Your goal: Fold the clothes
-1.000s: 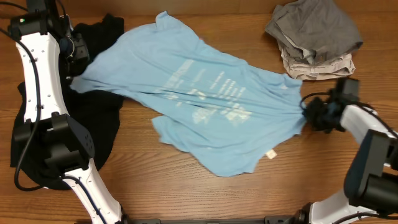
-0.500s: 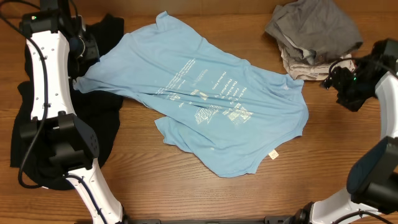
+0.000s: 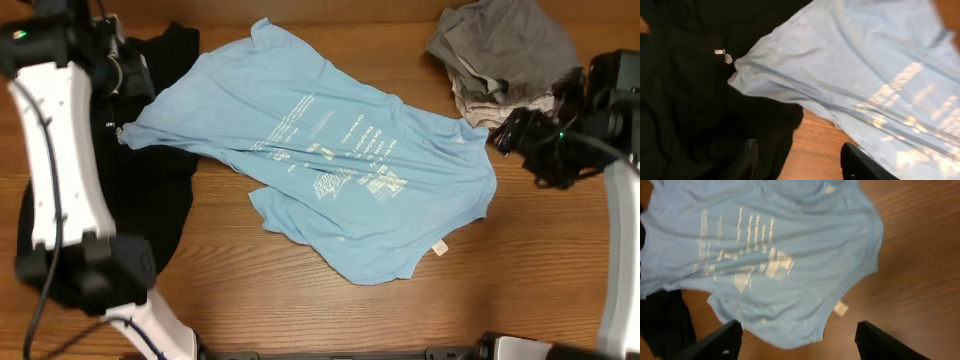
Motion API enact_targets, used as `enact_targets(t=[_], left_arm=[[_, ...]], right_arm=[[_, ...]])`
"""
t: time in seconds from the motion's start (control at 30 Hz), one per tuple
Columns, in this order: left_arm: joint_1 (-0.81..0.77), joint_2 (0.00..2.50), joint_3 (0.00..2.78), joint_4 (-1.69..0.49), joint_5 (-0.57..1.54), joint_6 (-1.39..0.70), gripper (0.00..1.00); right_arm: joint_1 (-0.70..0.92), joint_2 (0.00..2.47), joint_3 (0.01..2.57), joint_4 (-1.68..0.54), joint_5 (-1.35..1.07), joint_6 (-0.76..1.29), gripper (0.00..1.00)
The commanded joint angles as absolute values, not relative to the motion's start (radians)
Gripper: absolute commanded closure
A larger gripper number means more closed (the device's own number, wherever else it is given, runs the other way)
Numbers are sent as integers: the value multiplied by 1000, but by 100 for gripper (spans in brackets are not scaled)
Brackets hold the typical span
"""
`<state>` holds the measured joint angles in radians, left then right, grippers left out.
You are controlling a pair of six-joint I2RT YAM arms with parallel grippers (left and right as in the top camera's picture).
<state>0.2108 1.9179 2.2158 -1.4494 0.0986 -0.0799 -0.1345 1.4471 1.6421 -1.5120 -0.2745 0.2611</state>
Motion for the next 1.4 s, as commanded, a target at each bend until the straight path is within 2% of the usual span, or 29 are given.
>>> enact_targets(t=[0.0, 0.17, 0.3, 0.53, 0.8, 1.37], left_arm=[[214, 1844, 2222, -1480, 106, -89, 43], [217, 1827, 2222, -1553, -30, -93, 42], [228, 1827, 2221, -1550, -34, -102, 43], [235, 1827, 2218, -1488, -29, -141, 41], [234, 1828, 2215, -1460, 1, -143, 38], [233, 1860, 2113, -1425, 1, -143, 37]], right_arm=[[-63, 1423, 1641, -1554, -218, 346, 23], [63, 1399, 1544, -1617, -115, 523, 24], [151, 1366, 1376, -1571, -113, 633, 28], [350, 1348, 1029, -1257, -168, 803, 40], [553, 1349, 790, -1001, -172, 991, 41], [590, 1480, 710, -886, -54, 1029, 44]])
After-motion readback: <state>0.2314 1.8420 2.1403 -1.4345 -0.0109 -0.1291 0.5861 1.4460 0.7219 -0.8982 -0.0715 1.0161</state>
